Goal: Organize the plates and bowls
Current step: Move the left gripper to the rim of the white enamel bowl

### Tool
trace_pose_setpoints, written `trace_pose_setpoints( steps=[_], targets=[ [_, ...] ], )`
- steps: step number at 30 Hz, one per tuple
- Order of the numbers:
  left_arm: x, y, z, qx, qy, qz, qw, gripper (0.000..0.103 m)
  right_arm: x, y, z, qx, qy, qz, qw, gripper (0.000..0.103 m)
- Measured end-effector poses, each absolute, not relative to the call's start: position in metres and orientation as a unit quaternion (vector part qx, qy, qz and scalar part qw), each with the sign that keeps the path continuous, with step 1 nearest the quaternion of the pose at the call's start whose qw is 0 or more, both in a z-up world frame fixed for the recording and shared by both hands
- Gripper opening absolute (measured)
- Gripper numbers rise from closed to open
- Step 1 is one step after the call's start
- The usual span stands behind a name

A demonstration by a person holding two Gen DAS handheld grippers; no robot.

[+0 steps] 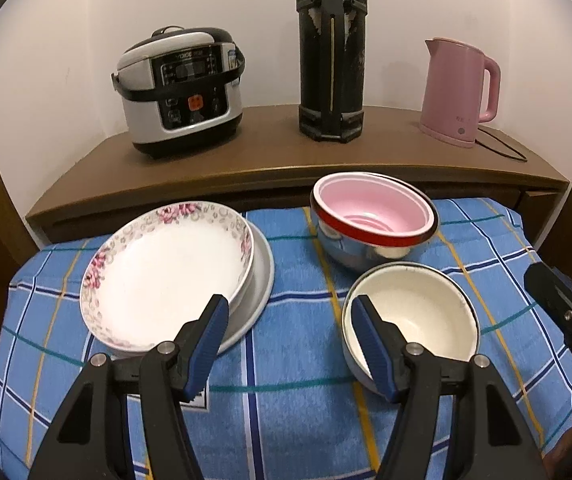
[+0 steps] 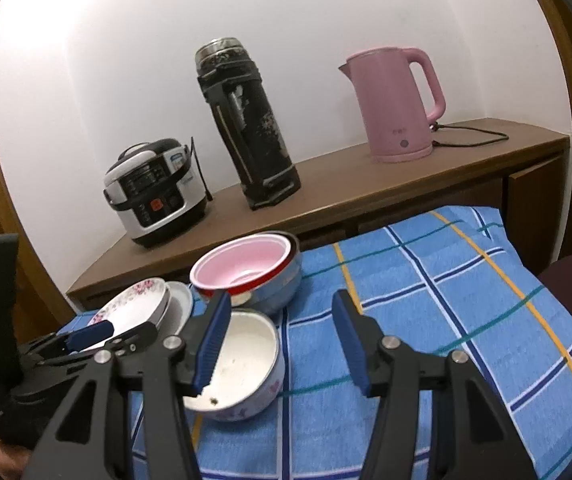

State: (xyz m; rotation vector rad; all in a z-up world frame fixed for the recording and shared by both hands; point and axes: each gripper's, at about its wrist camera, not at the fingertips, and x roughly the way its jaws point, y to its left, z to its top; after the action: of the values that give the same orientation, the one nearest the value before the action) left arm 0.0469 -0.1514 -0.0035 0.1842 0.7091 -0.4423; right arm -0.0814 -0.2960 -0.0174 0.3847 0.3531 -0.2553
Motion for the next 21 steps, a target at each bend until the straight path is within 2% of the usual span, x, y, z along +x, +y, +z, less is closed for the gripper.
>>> trace_pose_setpoints(
  steps=[18, 20, 21],
  targets=[
    [0.045, -0.143, -0.022, 0.089, 0.382, -0.206, 0.897, 0.066, -0.091, -0.290, -0.031, 0.185, 0.226, -0.106, 0.951, 0.053],
    [0.047, -0.144, -0.023, 0.083, 0.384, -0.211, 0.895, 0.066, -0.088, -0.291, -0.032, 0.191, 0.229, -0.097, 0.950, 0.049],
    [0.049, -0.144, -0.023, 0.077, 0.387, -0.214, 0.894, 0.066, -0.086, -0.290, -0.033, 0.191, 0.233, -0.094, 0.949, 0.042]
  ],
)
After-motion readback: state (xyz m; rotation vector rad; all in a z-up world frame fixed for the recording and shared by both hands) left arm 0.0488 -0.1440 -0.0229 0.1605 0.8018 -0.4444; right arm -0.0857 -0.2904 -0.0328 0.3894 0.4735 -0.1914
